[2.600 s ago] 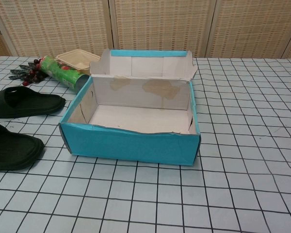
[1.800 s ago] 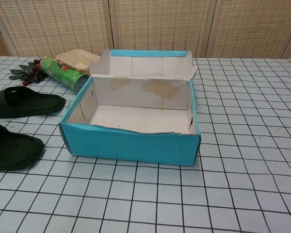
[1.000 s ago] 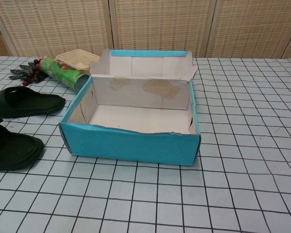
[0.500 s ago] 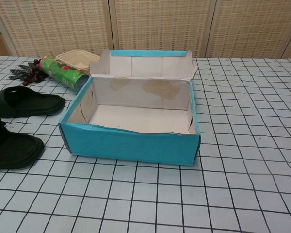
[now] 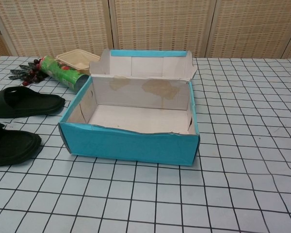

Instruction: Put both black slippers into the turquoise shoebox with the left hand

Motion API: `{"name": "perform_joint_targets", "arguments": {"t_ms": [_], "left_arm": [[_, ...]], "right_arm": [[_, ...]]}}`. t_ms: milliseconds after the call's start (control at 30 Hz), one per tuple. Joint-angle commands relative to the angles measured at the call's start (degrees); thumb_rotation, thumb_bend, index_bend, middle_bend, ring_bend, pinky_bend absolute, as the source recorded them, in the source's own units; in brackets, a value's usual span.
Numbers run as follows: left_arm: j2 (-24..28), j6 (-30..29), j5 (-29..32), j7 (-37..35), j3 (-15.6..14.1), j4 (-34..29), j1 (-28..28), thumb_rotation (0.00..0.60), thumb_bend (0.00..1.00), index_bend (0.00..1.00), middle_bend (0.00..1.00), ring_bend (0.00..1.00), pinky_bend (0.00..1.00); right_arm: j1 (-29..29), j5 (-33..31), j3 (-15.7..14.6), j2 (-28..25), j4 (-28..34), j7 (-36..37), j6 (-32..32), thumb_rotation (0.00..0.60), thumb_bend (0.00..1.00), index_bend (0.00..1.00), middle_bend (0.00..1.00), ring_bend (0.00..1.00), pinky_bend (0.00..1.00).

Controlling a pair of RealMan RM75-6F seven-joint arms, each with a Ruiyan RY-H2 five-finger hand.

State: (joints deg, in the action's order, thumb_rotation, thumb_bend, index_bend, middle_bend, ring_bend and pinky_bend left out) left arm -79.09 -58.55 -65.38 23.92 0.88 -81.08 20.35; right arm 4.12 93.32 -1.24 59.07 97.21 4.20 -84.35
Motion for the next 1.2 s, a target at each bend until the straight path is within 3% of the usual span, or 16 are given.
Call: {"name": "perform_joint_targets", "arguments": {"t_ms": [33,200,433,667,933,1200], "left_arm": [[-0.4,-0.2,-0.2,-0.5,0.0,0.4,0.0,0.6,0.47,0.21,0.19,0.19,0.17],[-1.5,-3.4,-3.8,-3.5,0.0,2.2,-0.7,0.6,0.52,0.42,0.49,0.42,0.34],[-1.6,-7.8,-7.3,-5.4,-0.1,3.0,-2.0,0.6,0.56,0.55,0.64,0.56,0.47],[-1.4,-11.1,-9.8,-7.5,0.1,3.5,-3.0,0.6,0.59,0.62,0.7,0.61,0.54],[-0.3,-16.2,-13.8,-9.8,0.6,3.4,-4.0,0.6,0.59,0.62,0.71,0.62,0.54],[3.6,-21.3,-18.6,-8.7,2.5,-3.7,-3.5,0.6,0.59,0.62,0.7,0.62,0.54]], "right_arm": [[0.0,0.0,0.0,0.0,0.0,-0.1,0.1,0.6,0.13,0.0,0.0,0.0,0.0],[0.1,0.0,-0.2,0.0,0.3,-0.4,0.4,0.6,0.13,0.0,0.0,0.0,0.0],[0.1,0.0,-0.3,0.1,0.5,-0.9,0.7,0.6,0.13,0.0,0.0,0.0,0.0],[0.1,0.0,-0.3,0.2,0.7,-1.2,0.7,0.6,0.13,0.0,0.0,0.0,0.0],[0.1,0.1,-0.4,0.3,0.8,-1.4,0.9,0.6,0.13,0.0,0.0,0.0,0.0],[0.3,0.3,-0.6,0.4,0.9,-1.9,1.4,0.6,0.13,0.0,0.0,0.0,0.0]]}}
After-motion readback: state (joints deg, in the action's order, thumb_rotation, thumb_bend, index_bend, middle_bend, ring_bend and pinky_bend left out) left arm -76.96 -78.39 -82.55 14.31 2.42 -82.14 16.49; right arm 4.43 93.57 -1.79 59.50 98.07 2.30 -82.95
